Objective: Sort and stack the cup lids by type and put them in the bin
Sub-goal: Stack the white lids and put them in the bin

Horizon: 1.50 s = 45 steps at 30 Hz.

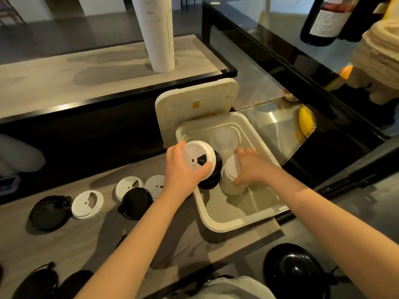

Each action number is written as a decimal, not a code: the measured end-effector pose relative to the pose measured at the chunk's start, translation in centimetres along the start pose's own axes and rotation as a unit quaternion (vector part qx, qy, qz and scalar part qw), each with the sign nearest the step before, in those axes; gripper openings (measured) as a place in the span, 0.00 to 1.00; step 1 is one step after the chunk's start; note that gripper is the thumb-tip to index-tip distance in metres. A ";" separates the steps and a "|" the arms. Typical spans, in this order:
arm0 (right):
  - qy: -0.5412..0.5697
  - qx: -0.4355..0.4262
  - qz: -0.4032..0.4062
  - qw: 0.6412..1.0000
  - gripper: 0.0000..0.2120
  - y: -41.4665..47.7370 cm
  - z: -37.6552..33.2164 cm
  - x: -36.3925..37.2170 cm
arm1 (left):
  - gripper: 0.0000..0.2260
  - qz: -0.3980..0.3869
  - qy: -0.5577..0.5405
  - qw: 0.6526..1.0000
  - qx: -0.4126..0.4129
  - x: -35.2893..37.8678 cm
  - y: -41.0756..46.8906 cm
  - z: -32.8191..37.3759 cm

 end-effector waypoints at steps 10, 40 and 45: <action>-0.023 0.029 -0.043 0.998 0.45 2.3 0.1 2.5 | 0.34 0.012 0.011 1.000 -0.005 0.1 -0.1 -0.3; 0.173 -0.127 0.125 0.969 0.44 -3.3 0.8 -0.7 | 0.13 -0.101 -0.133 0.976 -0.138 5.8 3.2 0.9; 0.058 -0.086 0.109 0.989 0.42 -1.6 1.4 -0.6 | 0.12 -0.150 0.252 0.947 0.128 5.3 4.8 0.4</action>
Point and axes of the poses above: each hand's wrist, its own y-axis towards the middle knuckle, its own x-axis out of the palm, z = x × y, the point moved 3 cm from there along y, towards the middle knuckle
